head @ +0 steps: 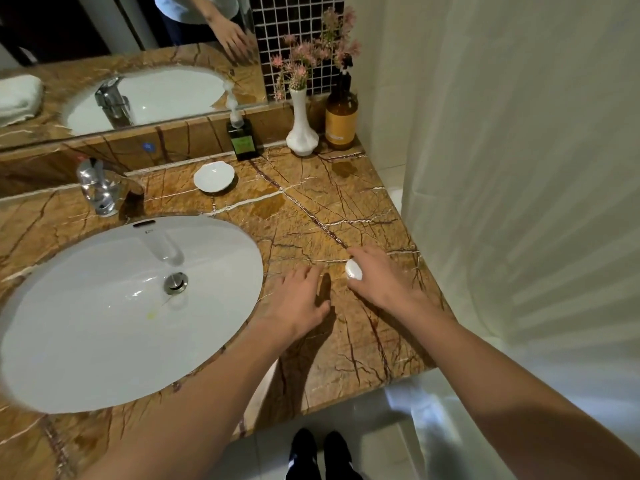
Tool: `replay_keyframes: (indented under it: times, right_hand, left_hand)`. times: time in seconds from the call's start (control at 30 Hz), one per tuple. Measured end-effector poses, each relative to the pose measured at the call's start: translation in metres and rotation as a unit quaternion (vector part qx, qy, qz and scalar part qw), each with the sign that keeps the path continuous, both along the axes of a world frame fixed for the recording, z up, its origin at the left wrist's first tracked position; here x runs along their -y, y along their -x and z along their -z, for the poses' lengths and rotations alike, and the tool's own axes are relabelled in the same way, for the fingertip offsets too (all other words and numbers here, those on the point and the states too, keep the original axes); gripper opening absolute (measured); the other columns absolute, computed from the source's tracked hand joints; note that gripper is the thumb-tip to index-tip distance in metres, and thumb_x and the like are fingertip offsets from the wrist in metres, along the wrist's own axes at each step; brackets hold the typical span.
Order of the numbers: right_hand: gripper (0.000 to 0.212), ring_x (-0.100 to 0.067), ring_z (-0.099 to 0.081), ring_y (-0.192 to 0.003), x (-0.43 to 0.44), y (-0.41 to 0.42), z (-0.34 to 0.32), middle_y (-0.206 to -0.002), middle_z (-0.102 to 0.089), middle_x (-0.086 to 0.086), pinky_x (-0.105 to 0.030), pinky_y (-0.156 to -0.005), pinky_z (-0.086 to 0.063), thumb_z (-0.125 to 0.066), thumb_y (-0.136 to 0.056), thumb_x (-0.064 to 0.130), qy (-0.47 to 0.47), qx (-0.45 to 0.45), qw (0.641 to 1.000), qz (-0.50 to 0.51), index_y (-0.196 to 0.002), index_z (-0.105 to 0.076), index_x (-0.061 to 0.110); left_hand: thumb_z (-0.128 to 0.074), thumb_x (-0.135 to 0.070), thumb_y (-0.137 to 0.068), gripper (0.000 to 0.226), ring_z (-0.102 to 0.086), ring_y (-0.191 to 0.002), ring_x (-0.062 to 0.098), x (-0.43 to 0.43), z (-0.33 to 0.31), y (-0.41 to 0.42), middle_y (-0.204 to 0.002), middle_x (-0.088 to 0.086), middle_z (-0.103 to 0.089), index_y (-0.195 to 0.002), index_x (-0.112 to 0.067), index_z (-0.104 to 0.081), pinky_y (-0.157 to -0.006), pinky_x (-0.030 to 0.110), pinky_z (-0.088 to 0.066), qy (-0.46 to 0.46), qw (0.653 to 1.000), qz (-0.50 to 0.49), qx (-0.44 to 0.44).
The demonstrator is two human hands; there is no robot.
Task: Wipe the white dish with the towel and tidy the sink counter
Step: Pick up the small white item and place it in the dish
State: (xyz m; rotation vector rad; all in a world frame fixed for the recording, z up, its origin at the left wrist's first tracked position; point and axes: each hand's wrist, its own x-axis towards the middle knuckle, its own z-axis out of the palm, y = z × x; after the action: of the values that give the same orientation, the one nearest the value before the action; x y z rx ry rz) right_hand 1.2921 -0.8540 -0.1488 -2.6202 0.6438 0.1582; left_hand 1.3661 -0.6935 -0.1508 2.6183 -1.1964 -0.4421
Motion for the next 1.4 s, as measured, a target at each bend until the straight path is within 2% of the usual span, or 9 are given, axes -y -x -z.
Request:
replay_keyframes:
  times: [0.13, 0.27, 0.47, 0.6, 0.83, 0.97, 1.17, 1.37, 1.4]
  right_hand:
    - [0.063, -0.026, -0.048, -0.126, -0.001, -0.003, 0.008, -0.138, -0.054, -0.005, -0.038, -0.103, -0.04, -0.072, -0.084, 0.025, 0.013, 0.014, 1.0, -0.018, -0.14, -0.044, 0.017]
    - [0.064, -0.025, -0.043, -0.132, 0.003, 0.0, 0.006, -0.143, -0.05, -0.005, -0.038, -0.108, -0.035, -0.07, -0.086, 0.02, -0.013, 0.033, 0.999, -0.013, -0.143, -0.04, 0.017]
    - [0.061, -0.029, -0.047, -0.128, 0.021, 0.017, -0.014, -0.139, -0.054, -0.007, -0.041, -0.105, -0.038, -0.069, -0.086, 0.02, -0.019, 0.064, 0.997, 0.046, -0.141, -0.044, 0.016]
    - [0.059, -0.03, -0.049, -0.126, 0.036, 0.035, -0.018, -0.137, -0.056, -0.009, -0.04, -0.104, -0.039, -0.068, -0.087, 0.021, -0.006, 0.075, 0.995, 0.071, -0.141, -0.045, 0.016]
    - [0.059, -0.031, -0.051, -0.12, 0.05, 0.061, -0.015, -0.131, -0.059, -0.01, -0.04, -0.099, -0.043, -0.068, -0.085, 0.023, -0.016, 0.074, 0.991, 0.114, -0.139, -0.046, 0.021]
    - [0.054, -0.032, -0.052, -0.116, 0.052, 0.069, -0.012, -0.126, -0.06, -0.011, -0.04, -0.094, -0.043, -0.067, -0.086, 0.025, -0.016, 0.073, 0.989, 0.125, -0.135, -0.048, 0.018]
    - [0.054, -0.03, -0.051, -0.121, 0.048, 0.065, -0.012, -0.131, -0.058, -0.01, -0.039, -0.099, -0.042, -0.068, -0.087, 0.024, -0.017, 0.07, 0.99, 0.122, -0.136, -0.048, 0.017]
    - [0.052, -0.03, -0.051, -0.121, 0.038, 0.044, -0.02, -0.133, -0.058, -0.01, -0.038, -0.101, -0.04, -0.07, -0.085, 0.019, -0.019, 0.083, 0.993, 0.086, -0.133, -0.051, 0.013]
    - [0.048, -0.029, -0.051, -0.119, 0.035, 0.038, -0.021, -0.129, -0.06, -0.01, -0.037, -0.098, -0.041, -0.07, -0.085, 0.019, -0.021, 0.084, 0.993, 0.075, -0.13, -0.054, 0.013]
  left_hand:
    - [-0.059, -0.044, -0.083, 0.07, -0.04, -0.127, 0.029, 0.007, 0.006, -0.003, -0.139, 0.008, -0.045, -0.141, -0.019, -0.029, -0.104, 0.046, -0.033, 0.013, 1.0, -0.005, 0.015]
    - [-0.06, -0.042, -0.081, 0.064, -0.044, -0.122, 0.028, 0.022, 0.009, -0.005, -0.132, 0.009, -0.05, -0.136, -0.017, -0.037, -0.101, 0.045, -0.036, 0.045, 0.999, 0.006, 0.022]
    - [-0.064, -0.043, -0.08, 0.061, -0.046, -0.118, 0.027, 0.05, 0.014, 0.001, -0.127, 0.009, -0.052, -0.131, -0.017, -0.044, -0.098, 0.046, -0.043, 0.058, 0.998, 0.03, 0.026]
    - [-0.065, -0.044, -0.08, 0.055, -0.049, -0.11, 0.025, 0.066, 0.016, 0.004, -0.12, 0.008, -0.055, -0.127, -0.018, -0.05, -0.096, 0.041, -0.043, 0.063, 0.996, 0.038, 0.041]
    - [-0.062, -0.043, -0.084, 0.056, -0.05, -0.109, 0.027, 0.076, 0.02, 0.008, -0.12, 0.01, -0.054, -0.132, -0.019, -0.045, -0.093, 0.041, -0.045, 0.057, 0.997, 0.039, 0.031]
    - [-0.064, -0.037, -0.083, 0.054, -0.051, -0.101, 0.026, 0.077, 0.022, 0.011, -0.113, 0.01, -0.057, -0.129, -0.015, -0.048, -0.087, 0.038, -0.047, 0.066, 0.996, 0.04, 0.04]
    - [-0.069, -0.03, -0.08, 0.058, -0.048, -0.11, 0.026, 0.081, 0.026, 0.014, -0.119, 0.011, -0.057, -0.13, -0.012, -0.047, -0.095, 0.038, -0.042, 0.086, 0.996, 0.017, 0.009]
    - [-0.068, -0.036, -0.079, 0.051, -0.05, -0.104, 0.022, 0.064, 0.01, -0.004, -0.115, 0.007, -0.06, -0.121, -0.012, -0.053, -0.089, 0.032, -0.041, 0.128, 0.991, -0.035, 0.021]
    - [-0.068, -0.036, -0.079, 0.051, -0.05, -0.105, 0.022, 0.059, 0.006, -0.009, -0.116, 0.007, -0.06, -0.122, -0.012, -0.053, -0.089, 0.032, -0.041, 0.13, 0.99, -0.044, 0.026]
